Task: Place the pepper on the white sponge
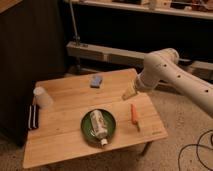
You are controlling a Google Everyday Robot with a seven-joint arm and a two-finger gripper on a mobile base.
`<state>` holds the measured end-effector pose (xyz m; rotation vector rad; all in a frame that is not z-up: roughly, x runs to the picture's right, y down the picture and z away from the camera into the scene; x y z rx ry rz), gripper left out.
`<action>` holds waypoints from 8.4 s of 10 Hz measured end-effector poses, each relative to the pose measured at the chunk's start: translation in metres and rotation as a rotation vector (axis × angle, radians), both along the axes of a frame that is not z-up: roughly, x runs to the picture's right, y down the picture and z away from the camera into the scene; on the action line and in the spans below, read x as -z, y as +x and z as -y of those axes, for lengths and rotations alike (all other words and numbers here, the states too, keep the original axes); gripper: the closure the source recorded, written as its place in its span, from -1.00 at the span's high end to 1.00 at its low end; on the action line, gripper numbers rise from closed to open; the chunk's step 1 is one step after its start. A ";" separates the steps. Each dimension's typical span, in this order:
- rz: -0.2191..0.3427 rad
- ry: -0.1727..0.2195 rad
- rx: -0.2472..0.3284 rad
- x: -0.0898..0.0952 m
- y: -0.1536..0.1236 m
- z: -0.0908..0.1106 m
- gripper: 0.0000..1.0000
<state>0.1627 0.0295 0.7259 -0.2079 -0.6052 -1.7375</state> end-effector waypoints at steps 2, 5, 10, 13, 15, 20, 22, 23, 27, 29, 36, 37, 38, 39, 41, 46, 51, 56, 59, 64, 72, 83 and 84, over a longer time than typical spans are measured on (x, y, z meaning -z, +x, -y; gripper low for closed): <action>0.000 0.000 0.000 0.000 0.000 0.000 0.60; 0.000 0.000 0.000 0.000 0.000 0.000 0.60; 0.000 0.000 0.000 0.000 0.000 0.000 0.60; 0.001 -0.001 0.000 -0.001 0.000 -0.001 0.60; 0.000 -0.001 0.000 -0.001 0.001 -0.001 0.60; 0.000 -0.001 0.000 -0.001 0.000 -0.001 0.60; 0.000 0.004 -0.005 -0.001 0.001 -0.002 0.60; -0.046 0.044 -0.011 -0.001 0.004 -0.004 0.60; -0.252 0.087 0.032 -0.043 0.003 -0.042 0.60; -0.141 0.003 -0.052 -0.071 0.005 -0.059 0.60; -0.141 -0.124 -0.056 -0.131 0.003 -0.098 0.60; -0.143 -0.142 -0.057 -0.135 0.002 -0.102 0.60; -0.145 -0.154 -0.055 -0.137 0.002 -0.104 0.60; -0.148 -0.169 -0.052 -0.140 0.003 -0.108 0.53; -0.151 -0.184 -0.051 -0.142 0.004 -0.112 0.10; -0.182 -0.248 -0.022 -0.159 0.009 -0.138 -0.93; -0.188 -0.237 -0.017 -0.152 0.013 -0.132 -1.00; -0.134 -0.118 -0.030 -0.110 0.013 -0.042 -1.00; -0.015 -0.084 -0.043 -0.135 -0.020 0.017 -1.00; 0.175 -0.065 0.016 -0.178 -0.130 0.092 -1.00; 0.275 -0.086 0.051 -0.214 -0.239 0.129 -1.00; 0.270 -0.083 0.003 -0.217 -0.220 0.118 -1.00; 0.268 -0.079 -0.017 -0.217 -0.208 0.111 -1.00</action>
